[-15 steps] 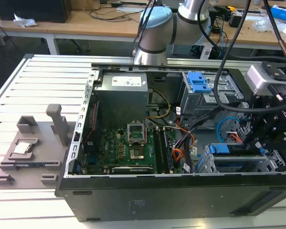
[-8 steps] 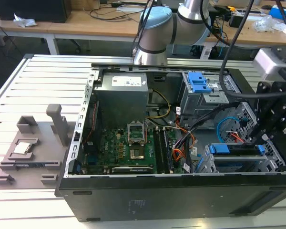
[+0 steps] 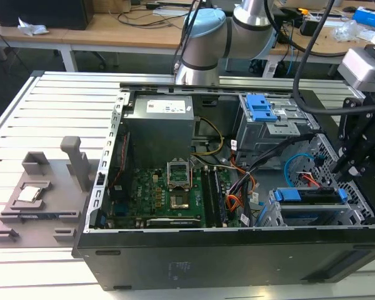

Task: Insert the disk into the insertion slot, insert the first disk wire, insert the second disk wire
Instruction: 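Insert the first disk wire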

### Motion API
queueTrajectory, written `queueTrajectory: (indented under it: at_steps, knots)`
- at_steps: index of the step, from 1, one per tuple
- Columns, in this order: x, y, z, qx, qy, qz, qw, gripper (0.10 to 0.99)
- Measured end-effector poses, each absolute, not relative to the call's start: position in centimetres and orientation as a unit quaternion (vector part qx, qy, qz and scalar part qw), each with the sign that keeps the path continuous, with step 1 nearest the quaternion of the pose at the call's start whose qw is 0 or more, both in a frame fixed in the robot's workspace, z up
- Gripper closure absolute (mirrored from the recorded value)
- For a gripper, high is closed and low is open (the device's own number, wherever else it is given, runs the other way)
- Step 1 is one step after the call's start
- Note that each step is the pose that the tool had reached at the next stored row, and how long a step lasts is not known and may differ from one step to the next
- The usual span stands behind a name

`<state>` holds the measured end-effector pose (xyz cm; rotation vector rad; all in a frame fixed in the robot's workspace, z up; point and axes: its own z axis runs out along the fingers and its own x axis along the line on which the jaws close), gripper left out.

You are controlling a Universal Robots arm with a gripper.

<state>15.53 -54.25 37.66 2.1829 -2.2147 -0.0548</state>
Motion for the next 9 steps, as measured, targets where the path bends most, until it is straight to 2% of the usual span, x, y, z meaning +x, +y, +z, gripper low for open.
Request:
queueTrajectory:
  at_steps: [1, 9]
  knots:
    - [15.53, -54.24, 37.70, 0.702, -0.712, -0.018, 0.016, 0.980]
    - [15.53, -54.24, 38.01, 0.702, -0.712, -0.018, 0.016, 0.980]
